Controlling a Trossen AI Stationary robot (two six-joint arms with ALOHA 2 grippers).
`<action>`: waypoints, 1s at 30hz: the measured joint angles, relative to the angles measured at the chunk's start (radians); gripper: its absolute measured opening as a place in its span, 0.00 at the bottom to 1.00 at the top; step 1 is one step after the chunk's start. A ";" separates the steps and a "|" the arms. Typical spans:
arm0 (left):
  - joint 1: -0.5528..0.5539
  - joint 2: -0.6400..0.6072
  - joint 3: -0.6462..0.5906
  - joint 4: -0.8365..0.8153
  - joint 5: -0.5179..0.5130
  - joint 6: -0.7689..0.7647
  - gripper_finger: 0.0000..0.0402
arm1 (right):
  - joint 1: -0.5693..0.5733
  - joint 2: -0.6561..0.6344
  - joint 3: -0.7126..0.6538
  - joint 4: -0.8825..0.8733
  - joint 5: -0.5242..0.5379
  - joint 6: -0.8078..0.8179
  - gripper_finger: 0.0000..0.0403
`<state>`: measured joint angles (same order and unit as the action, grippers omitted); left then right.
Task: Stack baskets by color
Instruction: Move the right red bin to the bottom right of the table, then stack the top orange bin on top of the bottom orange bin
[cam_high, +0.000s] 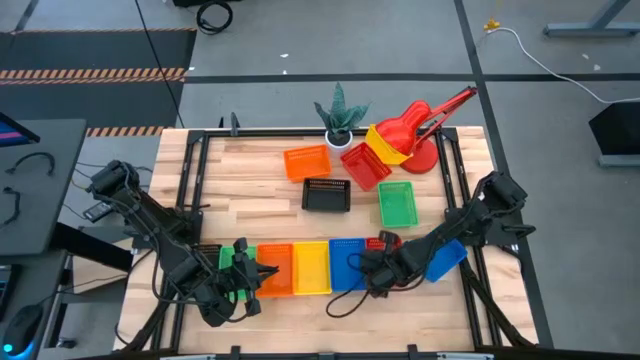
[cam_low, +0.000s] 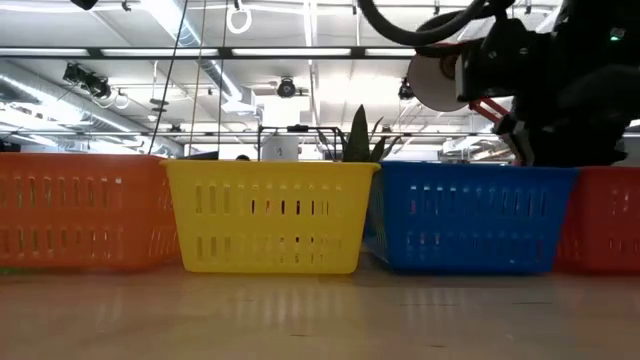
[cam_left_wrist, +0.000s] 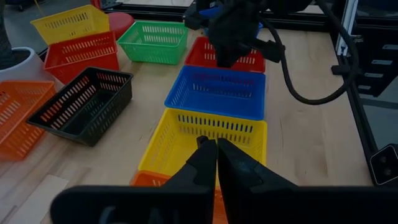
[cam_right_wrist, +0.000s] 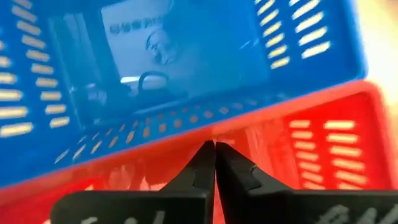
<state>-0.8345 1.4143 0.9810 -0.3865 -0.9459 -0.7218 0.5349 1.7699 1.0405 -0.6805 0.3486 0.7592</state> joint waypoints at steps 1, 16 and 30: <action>0.000 0.000 0.000 0.001 0.000 0.000 0.05 | -0.001 -0.004 0.002 -0.010 -0.011 0.004 0.05; 0.032 0.000 0.000 0.010 -0.016 0.045 0.05 | 0.231 -0.162 0.069 0.008 0.472 0.002 0.05; 0.963 0.005 0.000 -0.175 0.695 0.819 0.18 | 0.358 -0.036 0.021 0.556 0.773 -0.141 0.05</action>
<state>0.1289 1.4194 0.9813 -0.5610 -0.2510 0.0977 0.8932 1.7339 1.0618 -0.1242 1.1219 0.6186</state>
